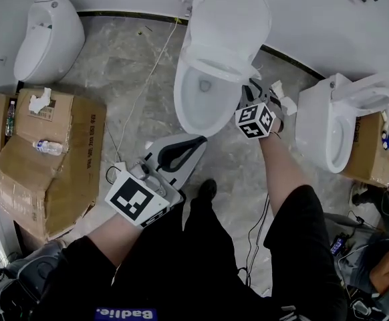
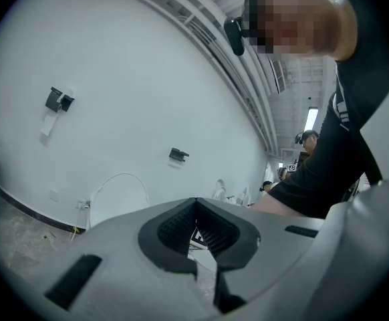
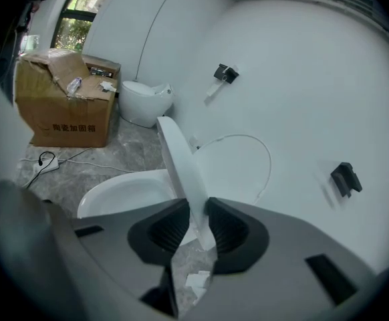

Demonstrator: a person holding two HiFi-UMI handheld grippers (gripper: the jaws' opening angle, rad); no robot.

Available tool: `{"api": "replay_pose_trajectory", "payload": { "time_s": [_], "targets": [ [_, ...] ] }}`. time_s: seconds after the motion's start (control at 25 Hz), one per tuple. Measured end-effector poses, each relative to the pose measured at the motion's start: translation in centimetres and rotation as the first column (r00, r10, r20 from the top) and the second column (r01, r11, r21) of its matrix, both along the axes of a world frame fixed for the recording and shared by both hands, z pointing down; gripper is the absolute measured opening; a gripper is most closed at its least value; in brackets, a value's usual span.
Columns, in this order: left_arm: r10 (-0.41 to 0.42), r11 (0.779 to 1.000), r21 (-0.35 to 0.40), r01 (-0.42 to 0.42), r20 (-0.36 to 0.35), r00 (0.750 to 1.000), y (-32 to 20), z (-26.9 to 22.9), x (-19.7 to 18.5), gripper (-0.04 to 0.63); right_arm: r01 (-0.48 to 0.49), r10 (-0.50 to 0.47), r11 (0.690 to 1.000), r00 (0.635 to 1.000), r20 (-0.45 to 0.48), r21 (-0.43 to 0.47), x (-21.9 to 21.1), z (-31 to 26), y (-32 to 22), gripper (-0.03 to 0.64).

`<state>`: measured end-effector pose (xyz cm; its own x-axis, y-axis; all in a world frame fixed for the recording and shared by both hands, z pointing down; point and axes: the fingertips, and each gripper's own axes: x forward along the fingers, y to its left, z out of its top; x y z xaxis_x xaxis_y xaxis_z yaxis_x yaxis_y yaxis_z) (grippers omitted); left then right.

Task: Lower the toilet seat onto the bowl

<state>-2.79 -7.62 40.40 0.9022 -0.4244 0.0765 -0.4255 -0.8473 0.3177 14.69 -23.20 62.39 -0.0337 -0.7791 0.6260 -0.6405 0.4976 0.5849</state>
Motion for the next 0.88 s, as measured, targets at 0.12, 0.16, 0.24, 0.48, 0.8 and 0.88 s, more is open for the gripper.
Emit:
{"api": "replay_pose_trajectory", "payload": {
  "time_s": [0.12,0.16,0.24,0.48,0.8,0.88],
  "targets": [
    [-0.004,1.000,-0.008,0.004,0.010,1.000,0.6,0.6,1.1,0.015,0.040,-0.040,0.999,0.999,-0.009,-0.006,-0.3,0.8,1.3,0.091],
    [-0.010,1.000,-0.009,0.010,0.015,1.000,0.7,0.7,1.4,0.015,0.058,-0.059,0.998,0.998,-0.016,-0.010,-0.6,1.2,1.6,0.092],
    [-0.028,1.000,-0.007,0.028,0.026,0.999,0.9,0.8,1.9,0.015,0.097,-0.098,0.995,0.995,-0.027,-0.015,-1.1,1.8,2.3,0.094],
    [-0.101,0.995,0.011,0.100,0.043,0.994,2.6,0.1,4.2,0.015,0.175,-0.176,0.984,0.984,-0.013,-0.016,-1.5,3.5,4.3,0.098],
    [-0.202,0.978,-0.028,0.204,0.057,0.978,6.0,1.9,4.0,0.015,0.254,-0.255,0.967,0.967,-0.015,-0.018,-2.5,5.6,6.6,0.098],
    [-0.214,0.976,-0.035,0.216,0.062,0.975,6.5,2.4,3.3,0.015,0.258,-0.258,0.966,0.966,-0.017,-0.022,-3.0,6.2,7.1,0.100]
  ]
}}
